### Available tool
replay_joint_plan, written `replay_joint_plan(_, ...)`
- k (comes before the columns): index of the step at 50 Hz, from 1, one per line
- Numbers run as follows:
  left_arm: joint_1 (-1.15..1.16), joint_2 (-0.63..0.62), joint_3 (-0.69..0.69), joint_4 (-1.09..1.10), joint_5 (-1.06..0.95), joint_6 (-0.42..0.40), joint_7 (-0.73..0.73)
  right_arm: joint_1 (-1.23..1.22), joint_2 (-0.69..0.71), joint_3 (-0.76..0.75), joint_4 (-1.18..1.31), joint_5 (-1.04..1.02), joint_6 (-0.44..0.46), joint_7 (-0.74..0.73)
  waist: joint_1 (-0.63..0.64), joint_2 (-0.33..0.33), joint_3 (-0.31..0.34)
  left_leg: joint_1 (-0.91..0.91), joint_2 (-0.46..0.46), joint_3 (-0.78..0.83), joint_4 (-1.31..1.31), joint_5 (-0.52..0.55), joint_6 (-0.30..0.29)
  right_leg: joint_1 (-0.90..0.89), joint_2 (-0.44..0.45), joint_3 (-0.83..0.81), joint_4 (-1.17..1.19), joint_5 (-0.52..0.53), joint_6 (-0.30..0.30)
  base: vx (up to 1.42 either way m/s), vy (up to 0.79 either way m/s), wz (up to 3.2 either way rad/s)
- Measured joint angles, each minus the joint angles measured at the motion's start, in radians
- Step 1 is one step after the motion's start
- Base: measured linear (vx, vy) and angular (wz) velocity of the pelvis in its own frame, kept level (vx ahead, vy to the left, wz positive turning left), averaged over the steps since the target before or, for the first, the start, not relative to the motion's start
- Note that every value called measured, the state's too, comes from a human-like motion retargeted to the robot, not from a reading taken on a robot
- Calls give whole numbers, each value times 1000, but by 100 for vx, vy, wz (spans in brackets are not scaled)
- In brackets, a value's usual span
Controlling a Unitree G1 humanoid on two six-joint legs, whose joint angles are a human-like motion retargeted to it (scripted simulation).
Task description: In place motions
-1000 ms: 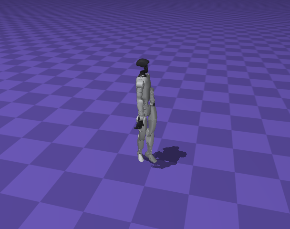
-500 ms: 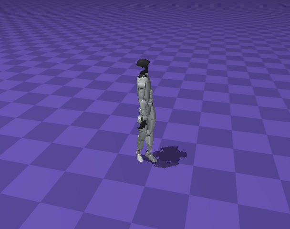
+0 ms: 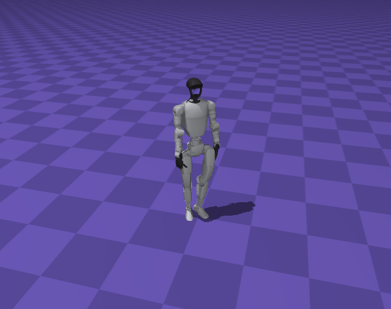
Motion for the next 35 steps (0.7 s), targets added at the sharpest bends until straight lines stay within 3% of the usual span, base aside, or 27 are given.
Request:
replay_joint_plan(10, 16, -16, -14, -10, -20, -1, 3, 15, -22, -4, 27, -7, 2, -54, -114, 77, -35, -17, 54, 70, 5, -32, 4, -61, 53, 82, 7, 25, 0, 23, 4, -55)
replay_joint_plan(20, 29, -61, -17, -24, -23, -4, 13, 46, -25, -25, 101, -35, 35, -68, -130, 87, -36, -32, 43, 88, 8, -34, 5, -76, 44, 96, -6, 54, 1, 5, 0, -8)
replay_joint_plan(22, 31, -69, -20, -24, -36, -11, 32, 48, -21, -31, 93, -35, 34, -56, -135, 85, -30, -28, 35, 92, 7, -37, 5, -67, 69, 95, -20, 47, -27, 0, 0, 0)
replay_joint_plan(26, 37, -80, -30, -20, -27, -15, 41, 58, -15, -34, 72, -46, 28, -48, -184, 85, -34, -21, 25, 44, 7, -42, -3, -64, 75, 41, -33, 37, -47, 0, 2, 63)
replay_joint_plan(35, 41, -75, -11, -12, -34, -10, 6, 49, -19, 11, 41, -125, 22, -29, -305, 97, -39, -43, 18, -83, 15, -20, -5, -83, 9, -78, -11, 46, -4, 0, 1, 72)
